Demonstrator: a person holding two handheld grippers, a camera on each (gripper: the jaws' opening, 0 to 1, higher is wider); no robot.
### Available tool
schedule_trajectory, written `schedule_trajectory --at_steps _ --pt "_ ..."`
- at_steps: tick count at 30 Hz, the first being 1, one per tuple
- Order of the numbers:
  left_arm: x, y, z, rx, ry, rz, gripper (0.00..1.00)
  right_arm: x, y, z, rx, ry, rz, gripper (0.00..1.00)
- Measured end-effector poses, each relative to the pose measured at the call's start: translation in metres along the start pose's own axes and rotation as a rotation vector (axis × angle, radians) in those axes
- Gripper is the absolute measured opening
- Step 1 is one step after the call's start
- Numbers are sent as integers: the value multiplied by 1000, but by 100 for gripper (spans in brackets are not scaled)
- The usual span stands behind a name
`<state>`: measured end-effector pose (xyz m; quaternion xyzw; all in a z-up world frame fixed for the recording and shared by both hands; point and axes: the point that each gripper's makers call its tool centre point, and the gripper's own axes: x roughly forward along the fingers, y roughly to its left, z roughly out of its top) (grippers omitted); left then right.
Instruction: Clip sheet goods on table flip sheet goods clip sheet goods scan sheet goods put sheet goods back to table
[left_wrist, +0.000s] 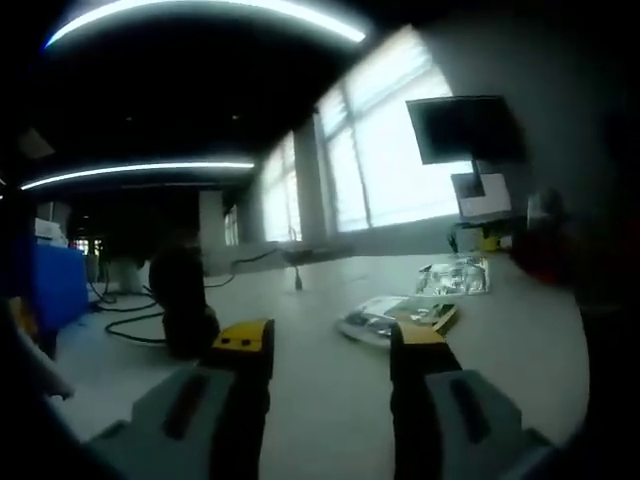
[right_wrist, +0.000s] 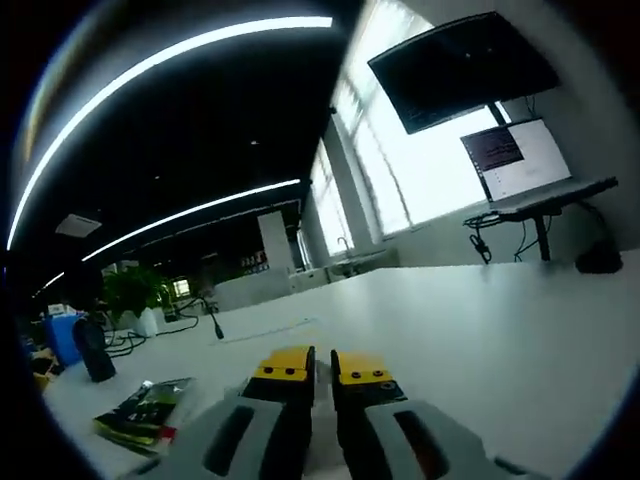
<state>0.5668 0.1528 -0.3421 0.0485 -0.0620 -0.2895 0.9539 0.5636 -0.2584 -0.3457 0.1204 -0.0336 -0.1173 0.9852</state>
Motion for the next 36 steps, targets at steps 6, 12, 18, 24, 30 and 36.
schedule_trajectory --at_steps 6,12,18,24,30,36 --pt "0 -3 -1 -6 6 -7 37 3 11 12 -128 -30 65 19" --pt "-2 -3 4 6 -17 -7 34 15 42 14 -269 20 256 35" --pt "-1 0 1 -7 5 5 37 16 78 14 -420 48 530 33" --pt "-2 1 -1 -22 10 10 37 15 81 -20 -482 241 732 45" --pt "-2 2 1 -30 1 12 37 18 76 -50 -491 361 799 55" --pt "-3 3 1 -29 0 12 37 19 72 -68 -527 412 793 55"
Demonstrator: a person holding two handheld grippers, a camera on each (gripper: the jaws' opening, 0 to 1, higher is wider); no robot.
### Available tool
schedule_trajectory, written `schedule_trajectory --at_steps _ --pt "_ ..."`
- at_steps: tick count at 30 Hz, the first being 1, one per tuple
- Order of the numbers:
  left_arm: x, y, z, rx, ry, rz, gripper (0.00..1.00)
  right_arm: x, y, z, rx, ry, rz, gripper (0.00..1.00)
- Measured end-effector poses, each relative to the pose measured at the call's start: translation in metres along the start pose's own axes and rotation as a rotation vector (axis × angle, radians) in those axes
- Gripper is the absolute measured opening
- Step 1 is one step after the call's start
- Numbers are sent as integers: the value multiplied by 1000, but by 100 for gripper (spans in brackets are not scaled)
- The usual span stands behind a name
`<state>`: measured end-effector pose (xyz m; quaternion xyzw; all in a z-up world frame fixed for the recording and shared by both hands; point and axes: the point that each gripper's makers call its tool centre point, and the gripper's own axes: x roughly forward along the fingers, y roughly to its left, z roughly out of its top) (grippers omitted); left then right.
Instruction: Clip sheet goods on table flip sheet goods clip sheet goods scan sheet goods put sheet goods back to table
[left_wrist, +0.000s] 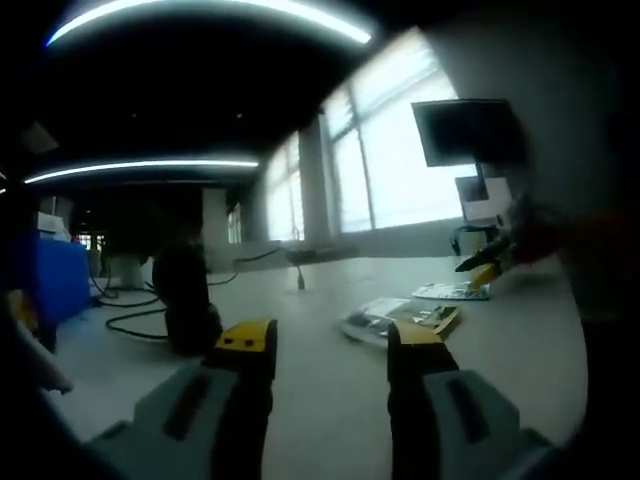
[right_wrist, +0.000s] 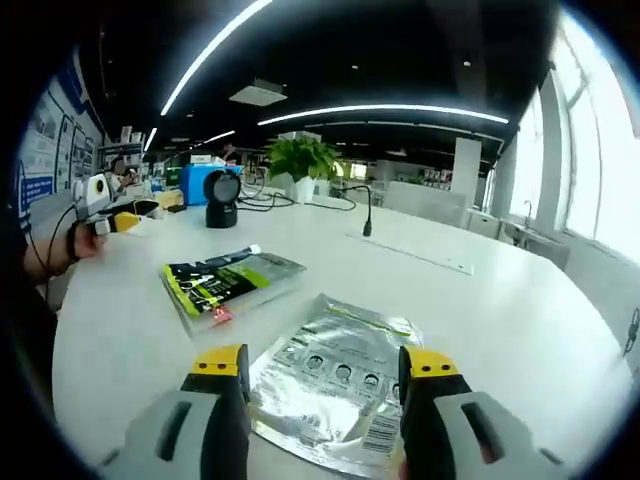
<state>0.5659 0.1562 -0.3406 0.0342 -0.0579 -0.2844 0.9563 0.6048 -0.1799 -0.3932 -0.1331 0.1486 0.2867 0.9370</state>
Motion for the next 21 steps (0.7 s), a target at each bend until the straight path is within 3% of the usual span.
schedule_trajectory --at_steps 4,8,13,21 --pt "0 1 -1 -9 4 2 37 3 0 -2 17 6 4 52" --pt "0 1 0 -7 2 0 37 5 -3 -19 13 60 7 53" --pt "0 1 0 -9 0 4 37 3 -4 -24 147 47 -5 54" --pt "0 2 0 -8 1 7 37 2 -3 -26 180 32 -46 52"
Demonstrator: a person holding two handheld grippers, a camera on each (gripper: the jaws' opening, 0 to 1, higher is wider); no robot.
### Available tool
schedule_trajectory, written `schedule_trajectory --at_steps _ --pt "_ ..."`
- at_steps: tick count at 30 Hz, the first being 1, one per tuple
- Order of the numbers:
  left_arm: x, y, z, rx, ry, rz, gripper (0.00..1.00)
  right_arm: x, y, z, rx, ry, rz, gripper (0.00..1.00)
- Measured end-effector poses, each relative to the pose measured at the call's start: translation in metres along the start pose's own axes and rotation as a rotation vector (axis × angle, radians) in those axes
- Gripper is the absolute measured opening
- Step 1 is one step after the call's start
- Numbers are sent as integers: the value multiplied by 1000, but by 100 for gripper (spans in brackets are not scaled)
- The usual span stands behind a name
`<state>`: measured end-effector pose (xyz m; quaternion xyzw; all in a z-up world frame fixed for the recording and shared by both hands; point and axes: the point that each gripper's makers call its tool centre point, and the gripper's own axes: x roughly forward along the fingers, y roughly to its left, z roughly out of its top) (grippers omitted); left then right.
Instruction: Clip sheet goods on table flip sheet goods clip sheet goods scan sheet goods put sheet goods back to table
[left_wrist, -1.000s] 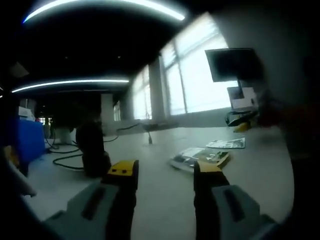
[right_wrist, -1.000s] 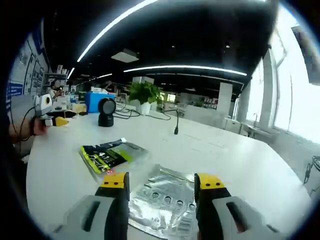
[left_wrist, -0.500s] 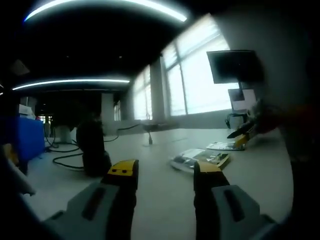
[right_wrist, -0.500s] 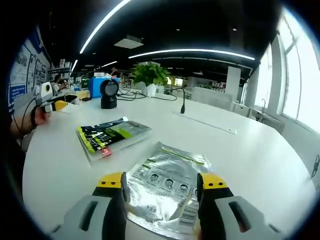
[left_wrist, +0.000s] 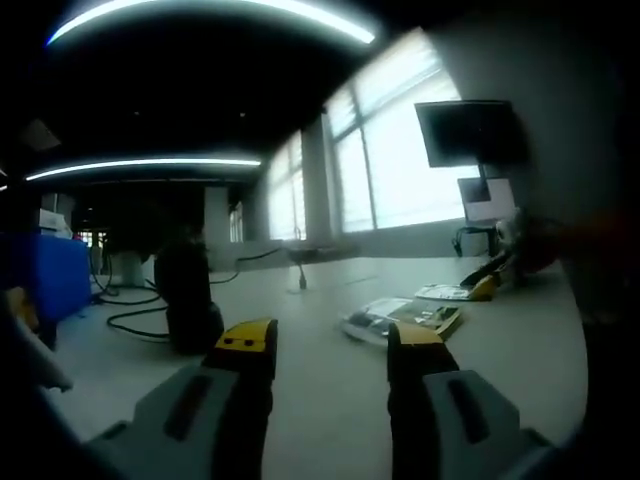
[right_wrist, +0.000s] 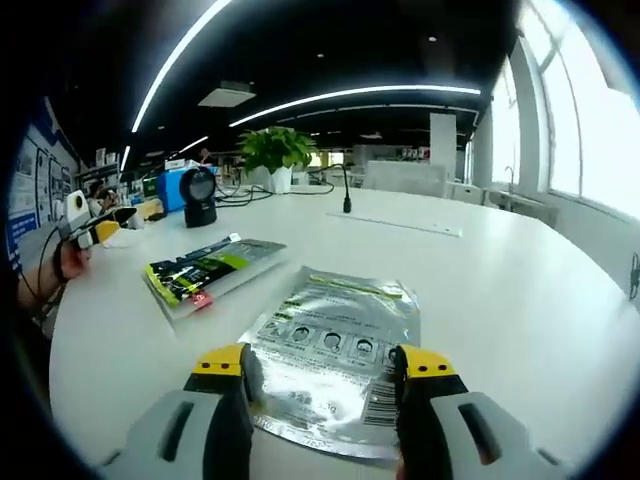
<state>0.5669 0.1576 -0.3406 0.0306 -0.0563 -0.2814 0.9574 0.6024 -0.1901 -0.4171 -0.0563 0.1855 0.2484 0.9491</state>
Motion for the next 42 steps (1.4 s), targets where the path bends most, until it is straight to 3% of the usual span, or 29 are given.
schedule_trajectory --at_steps 13,18,34,35,42 --pt "0 0 0 3 -1 3 37 -4 -2 -2 70 29 -181 49" --pt "-1 -1 1 5 -2 4 38 -5 -3 -2 89 12 -235 49" --pt "-1 0 0 6 0 7 38 -1 -11 1 115 -16 -255 49" --pt "-1 0 0 5 1 7 38 -1 -13 5 186 -59 -261 49" --pt "-1 -1 2 19 -3 5 38 -10 -18 18 108 -143 -278 50"
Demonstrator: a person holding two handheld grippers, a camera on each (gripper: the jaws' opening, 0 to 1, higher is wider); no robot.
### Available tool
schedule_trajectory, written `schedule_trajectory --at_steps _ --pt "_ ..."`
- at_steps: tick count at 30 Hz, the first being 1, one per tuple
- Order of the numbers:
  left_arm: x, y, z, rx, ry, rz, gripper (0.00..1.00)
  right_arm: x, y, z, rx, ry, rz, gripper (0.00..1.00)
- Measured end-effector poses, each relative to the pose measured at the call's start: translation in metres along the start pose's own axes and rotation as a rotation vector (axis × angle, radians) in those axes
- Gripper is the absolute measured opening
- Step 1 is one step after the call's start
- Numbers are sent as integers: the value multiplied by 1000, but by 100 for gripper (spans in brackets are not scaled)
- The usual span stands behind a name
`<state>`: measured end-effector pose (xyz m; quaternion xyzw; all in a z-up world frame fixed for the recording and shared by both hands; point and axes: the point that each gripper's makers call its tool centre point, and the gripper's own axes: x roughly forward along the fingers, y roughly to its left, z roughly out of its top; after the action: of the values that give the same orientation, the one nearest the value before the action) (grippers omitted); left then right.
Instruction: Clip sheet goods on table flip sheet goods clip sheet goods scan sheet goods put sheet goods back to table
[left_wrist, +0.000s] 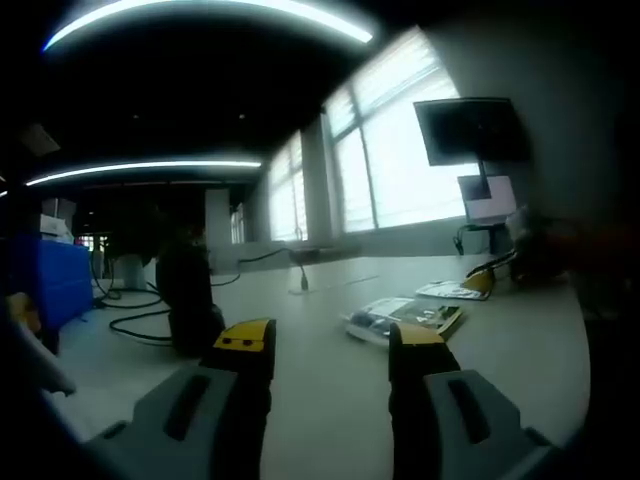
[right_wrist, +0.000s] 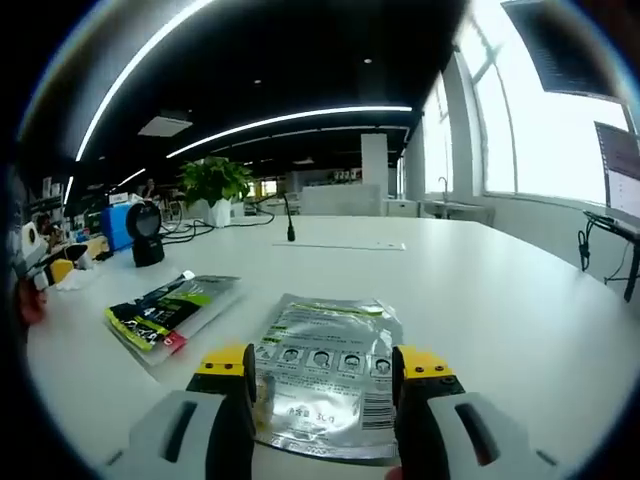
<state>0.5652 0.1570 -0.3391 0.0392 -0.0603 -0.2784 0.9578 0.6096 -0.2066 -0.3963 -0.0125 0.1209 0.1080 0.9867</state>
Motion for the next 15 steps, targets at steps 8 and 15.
schedule_trajectory --at_steps 8,15 --pt "0 1 -1 -3 2 2 39 -8 -8 13 -45 -97 -30 48" --pt "1 0 -1 -3 5 -1 38 -8 -9 11 -9 -86 -7 46"
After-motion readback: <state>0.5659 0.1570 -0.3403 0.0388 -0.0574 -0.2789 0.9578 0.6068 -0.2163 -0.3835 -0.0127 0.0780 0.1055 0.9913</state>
